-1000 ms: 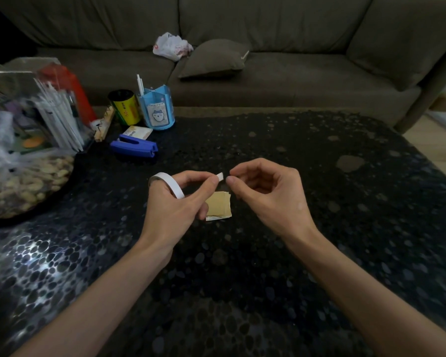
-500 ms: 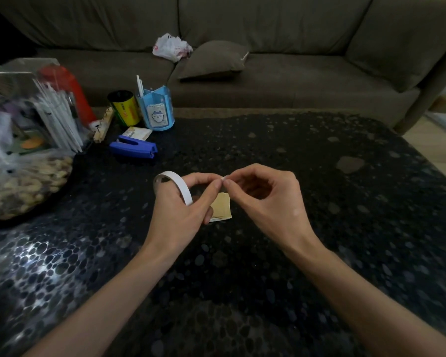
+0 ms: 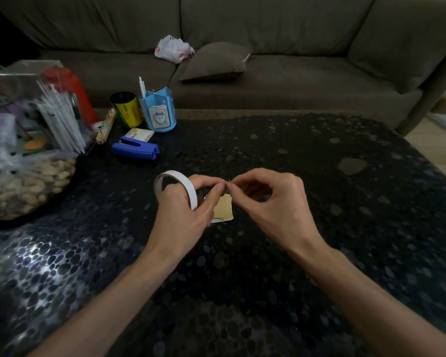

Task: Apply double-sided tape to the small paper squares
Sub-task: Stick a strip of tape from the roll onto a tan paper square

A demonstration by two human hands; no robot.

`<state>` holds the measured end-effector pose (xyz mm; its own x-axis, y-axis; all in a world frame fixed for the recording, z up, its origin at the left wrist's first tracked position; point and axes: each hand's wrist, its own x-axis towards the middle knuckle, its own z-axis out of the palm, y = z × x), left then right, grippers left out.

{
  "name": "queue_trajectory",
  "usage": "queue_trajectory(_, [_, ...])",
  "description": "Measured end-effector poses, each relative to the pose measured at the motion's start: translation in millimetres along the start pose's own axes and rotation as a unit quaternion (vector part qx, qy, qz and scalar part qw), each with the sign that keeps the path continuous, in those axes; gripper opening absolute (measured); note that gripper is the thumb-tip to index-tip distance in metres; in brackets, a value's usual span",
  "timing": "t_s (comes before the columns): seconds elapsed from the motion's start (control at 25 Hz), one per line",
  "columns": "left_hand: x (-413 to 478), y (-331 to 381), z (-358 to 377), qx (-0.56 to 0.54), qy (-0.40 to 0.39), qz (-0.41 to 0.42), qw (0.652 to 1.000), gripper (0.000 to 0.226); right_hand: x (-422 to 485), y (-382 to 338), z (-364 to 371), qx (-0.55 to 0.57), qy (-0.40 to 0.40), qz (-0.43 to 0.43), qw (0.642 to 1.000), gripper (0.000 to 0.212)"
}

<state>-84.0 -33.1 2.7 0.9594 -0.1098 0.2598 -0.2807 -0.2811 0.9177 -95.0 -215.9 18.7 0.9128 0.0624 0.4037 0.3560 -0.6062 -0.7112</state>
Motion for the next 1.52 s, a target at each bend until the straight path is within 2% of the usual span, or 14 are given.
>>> queue_trajectory(1.04, [1.5, 0.2, -3.6, 0.01, -0.007, -0.006, 1.0, 0.014, 5.0, 4.8, -3.8, 0.035, -0.027, -0.015, 0.999, 0.011])
queue_trajectory(1.52, [1.4, 2.5, -3.2, 0.001, -0.025, -0.019, 0.999, 0.012, 5.5, 1.7, -3.4, 0.069, -0.03, 0.022, 0.997, 0.009])
